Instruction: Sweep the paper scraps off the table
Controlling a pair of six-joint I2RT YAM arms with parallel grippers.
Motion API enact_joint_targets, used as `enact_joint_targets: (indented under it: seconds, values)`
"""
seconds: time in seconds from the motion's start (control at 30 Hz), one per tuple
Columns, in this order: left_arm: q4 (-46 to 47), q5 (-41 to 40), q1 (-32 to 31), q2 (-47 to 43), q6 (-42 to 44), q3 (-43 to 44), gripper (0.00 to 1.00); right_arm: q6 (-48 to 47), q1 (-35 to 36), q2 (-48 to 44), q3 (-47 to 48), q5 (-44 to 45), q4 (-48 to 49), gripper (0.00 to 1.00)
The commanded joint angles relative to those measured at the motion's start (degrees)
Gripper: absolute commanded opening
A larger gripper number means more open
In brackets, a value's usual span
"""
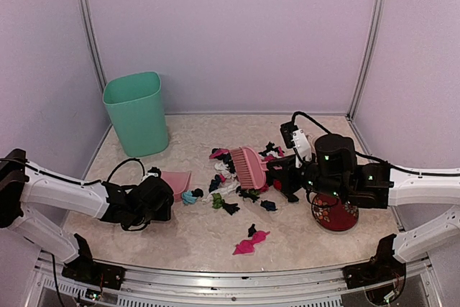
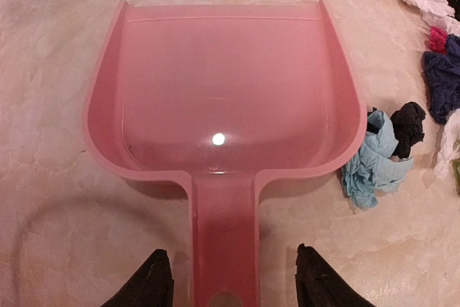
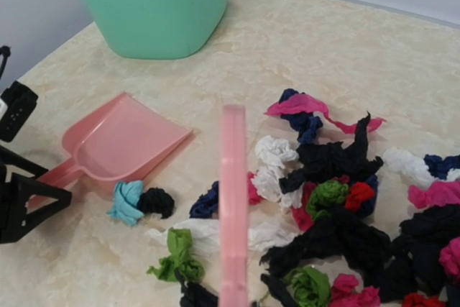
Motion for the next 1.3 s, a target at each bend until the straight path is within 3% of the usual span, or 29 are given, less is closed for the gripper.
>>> enact_joint_targets:
  seconds: [0.0,0.5,0.87,1.27]
  values:
    - [3.01,-1.43,-0.34,1.73,0.40,0.17,0.54,0.60,-0.51,-0.61,0.59,-0.41,0.59,0.00]
    - [3.17,-3.42,-0.30,3.38,1.28,1.73,0.35,1.22,-0.46,-0.97,-0.03,-0.07,0.22,0.00]
    - [2.86,-3.19,-0.34,1.10,4.61,2.88,0.00,0.19,-2.10,-0.36,1.35,1.53,-2.30,0.00]
    - [-8.12,-4.25,-0.34,-9.16,6.30,8.31,0.00,-3.13,-7.02,-0.98,3.42,0.92,-5.61,0.00]
